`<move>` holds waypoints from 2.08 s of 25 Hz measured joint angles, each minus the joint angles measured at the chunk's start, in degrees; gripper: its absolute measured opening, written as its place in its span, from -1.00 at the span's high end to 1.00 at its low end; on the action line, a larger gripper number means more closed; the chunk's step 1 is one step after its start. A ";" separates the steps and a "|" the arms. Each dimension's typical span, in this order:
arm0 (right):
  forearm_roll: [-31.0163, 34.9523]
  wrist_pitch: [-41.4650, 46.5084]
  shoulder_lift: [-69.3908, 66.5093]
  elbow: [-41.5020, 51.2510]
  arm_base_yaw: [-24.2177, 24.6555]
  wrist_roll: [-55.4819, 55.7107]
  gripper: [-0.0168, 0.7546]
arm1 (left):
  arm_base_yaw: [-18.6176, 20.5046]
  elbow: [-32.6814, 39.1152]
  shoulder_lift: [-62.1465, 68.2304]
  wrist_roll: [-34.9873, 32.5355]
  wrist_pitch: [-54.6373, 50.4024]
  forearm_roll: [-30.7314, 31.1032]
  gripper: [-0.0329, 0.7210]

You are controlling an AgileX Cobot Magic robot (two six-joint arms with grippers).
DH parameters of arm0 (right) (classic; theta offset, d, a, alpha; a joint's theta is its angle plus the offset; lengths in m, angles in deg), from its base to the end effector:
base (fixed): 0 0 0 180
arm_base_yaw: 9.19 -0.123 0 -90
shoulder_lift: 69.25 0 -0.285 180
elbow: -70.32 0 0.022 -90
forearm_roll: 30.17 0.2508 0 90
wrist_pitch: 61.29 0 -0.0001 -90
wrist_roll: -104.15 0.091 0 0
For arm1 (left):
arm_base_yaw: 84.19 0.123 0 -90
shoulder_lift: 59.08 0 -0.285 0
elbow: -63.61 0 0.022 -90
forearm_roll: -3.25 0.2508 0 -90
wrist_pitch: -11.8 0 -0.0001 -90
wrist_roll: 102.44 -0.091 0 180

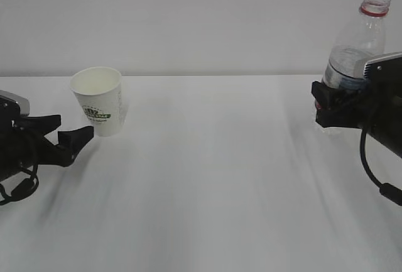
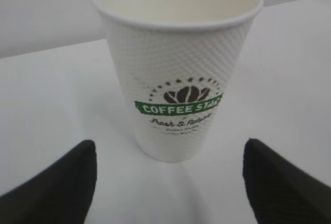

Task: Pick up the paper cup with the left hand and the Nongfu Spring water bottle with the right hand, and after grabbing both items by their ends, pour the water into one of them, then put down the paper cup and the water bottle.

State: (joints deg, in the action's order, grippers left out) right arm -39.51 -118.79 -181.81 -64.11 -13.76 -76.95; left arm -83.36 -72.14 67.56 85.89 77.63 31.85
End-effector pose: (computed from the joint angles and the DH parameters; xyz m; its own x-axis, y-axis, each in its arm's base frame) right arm 0.3097 0.0372 0.1444 -0.1659 -0.1197 -0.9788 -0.2320 0.9695 -0.0793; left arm 0.3099 -0.0352 0.0822 -0.2777 0.0627 -0.9586 0.4241 0.9034 -0.0638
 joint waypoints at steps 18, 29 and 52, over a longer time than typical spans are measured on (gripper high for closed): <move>-0.13 1.12 0.00 0.00 0.00 0.00 -0.30 | -5.06 -10.26 6.38 0.50 0.00 -3.40 -0.81; -0.39 1.24 0.00 0.00 0.00 0.00 -0.30 | -5.41 -15.56 10.49 0.54 0.00 -5.23 -0.81; -2.48 1.83 0.00 0.00 0.00 0.49 -0.30 | -6.70 -19.19 14.68 0.54 0.00 -5.81 -0.81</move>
State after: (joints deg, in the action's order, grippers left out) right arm -41.99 -116.95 -181.81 -64.11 -13.76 -76.46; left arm -90.06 -91.33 82.25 86.43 77.63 26.04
